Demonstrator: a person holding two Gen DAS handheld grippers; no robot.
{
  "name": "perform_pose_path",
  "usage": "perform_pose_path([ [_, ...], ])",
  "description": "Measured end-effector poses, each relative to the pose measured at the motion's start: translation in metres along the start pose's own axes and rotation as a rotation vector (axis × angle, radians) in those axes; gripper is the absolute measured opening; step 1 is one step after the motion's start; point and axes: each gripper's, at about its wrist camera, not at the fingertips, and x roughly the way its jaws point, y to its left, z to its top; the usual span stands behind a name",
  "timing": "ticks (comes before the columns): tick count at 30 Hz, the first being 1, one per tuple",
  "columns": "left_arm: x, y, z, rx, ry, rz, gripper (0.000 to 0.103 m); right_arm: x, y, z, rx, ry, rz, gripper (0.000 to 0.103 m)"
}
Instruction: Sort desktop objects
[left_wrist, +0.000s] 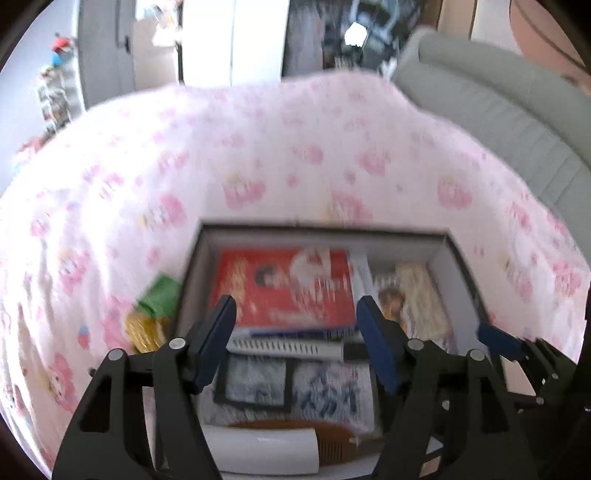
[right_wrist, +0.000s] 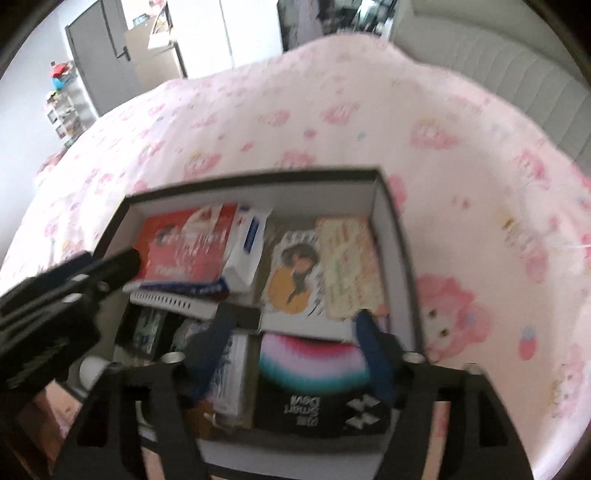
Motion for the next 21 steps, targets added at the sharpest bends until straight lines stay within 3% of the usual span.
perform_pose_path([
  [1, -0.007, 0.004, 0.004, -0.004, -0.023, 0.002, 0.071, -0.004, -0.004, 0.004, 0.003, -0.03, -0.005, 0.077],
  [5, -0.036, 0.021, 0.023, -0.036, -0.051, -0.021, 0.094, -0.026, 0.001, 0.016, 0.025, -0.091, -0.022, 0.077],
  [12, -0.099, 0.056, 0.04, -0.054, -0.136, 0.004, 0.102, -0.077, 0.036, 0.026, 0.04, -0.161, -0.028, 0.077],
  [21, -0.164, 0.094, 0.011, -0.024, -0.161, 0.028, 0.102, -0.131, 0.075, 0.002, 0.004, -0.203, -0.034, 0.078],
])
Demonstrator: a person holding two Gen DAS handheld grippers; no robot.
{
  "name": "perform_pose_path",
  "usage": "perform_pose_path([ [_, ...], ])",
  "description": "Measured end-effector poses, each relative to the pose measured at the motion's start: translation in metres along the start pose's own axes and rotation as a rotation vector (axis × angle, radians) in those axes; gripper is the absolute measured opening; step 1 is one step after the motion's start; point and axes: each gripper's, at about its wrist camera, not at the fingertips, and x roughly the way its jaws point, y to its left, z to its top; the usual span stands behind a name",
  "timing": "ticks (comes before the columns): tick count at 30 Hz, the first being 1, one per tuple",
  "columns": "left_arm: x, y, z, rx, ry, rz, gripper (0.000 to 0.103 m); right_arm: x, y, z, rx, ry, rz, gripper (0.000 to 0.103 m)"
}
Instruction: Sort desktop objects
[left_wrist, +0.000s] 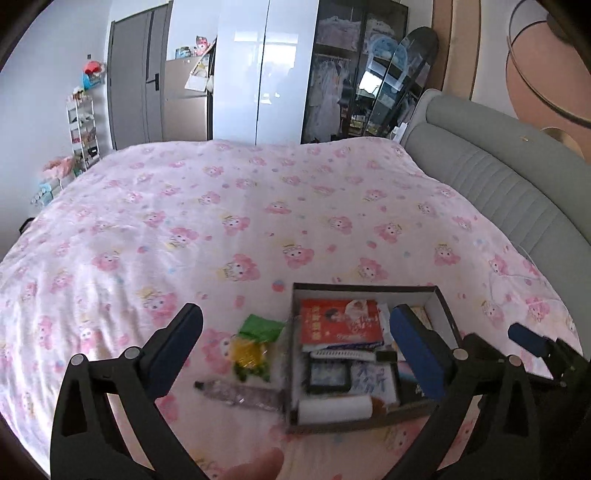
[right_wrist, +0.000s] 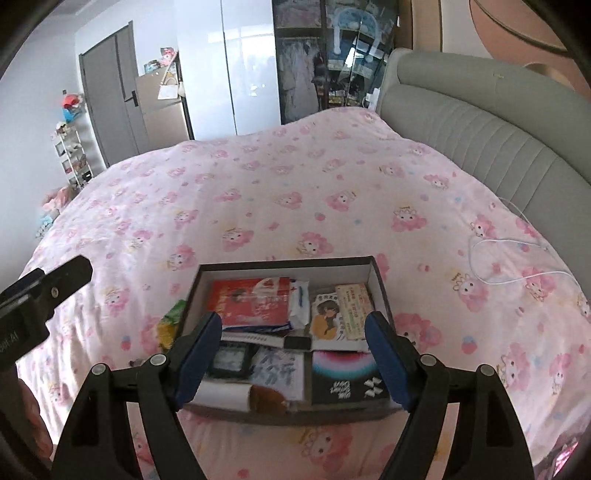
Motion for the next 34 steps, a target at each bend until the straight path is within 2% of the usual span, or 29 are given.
perform_pose_path([
  [2, -0.017, 0.008, -0.01, 0.001, 0.007, -0.001, 0.102, -0.013, 0.009, -0.007, -0.002, -0.014, 0.013, 0.078],
  [5, -0.04, 0.018, -0.024, -0.022, 0.034, -0.064, 0.102, -0.038, 0.021, -0.023, 0.023, -0.033, 0.063, 0.078],
  [8, -0.071, 0.022, -0.04, 0.011, 0.005, -0.053, 0.102, -0.06, 0.034, -0.04, -0.018, -0.065, 0.097, 0.079],
  [11, -0.101, 0.02, -0.055, 0.068, -0.034, -0.007, 0.102, -0.078, 0.04, -0.059, -0.007, -0.093, 0.11, 0.079],
  [15, -0.133, 0.019, -0.073, 0.07, -0.068, -0.119, 0.102, -0.094, 0.041, -0.086, 0.042, -0.131, 0.089, 0.079],
  [17, -0.143, 0.016, -0.08, 0.097, -0.087, -0.072, 0.102, -0.098, 0.04, -0.095, 0.064, -0.129, 0.103, 0.079],
  [21, -0.148, 0.017, -0.091, 0.12, -0.098, 0.004, 0.102, -0.101, 0.04, -0.1, 0.041, -0.13, 0.102, 0.079],
  [26, -0.143, 0.027, -0.101, 0.078, -0.085, -0.053, 0.102, -0.106, 0.037, -0.103, 0.045, -0.136, 0.115, 0.079],
  [29, -0.138, 0.029, -0.108, 0.068, -0.077, -0.02, 0.102, -0.103, 0.038, -0.105, 0.051, -0.114, 0.138, 0.079],
  [34, -0.136, 0.036, -0.114, 0.029, -0.068, -0.019, 0.102, -0.104, 0.045, -0.108, 0.026, -0.114, 0.139, 0.079],
])
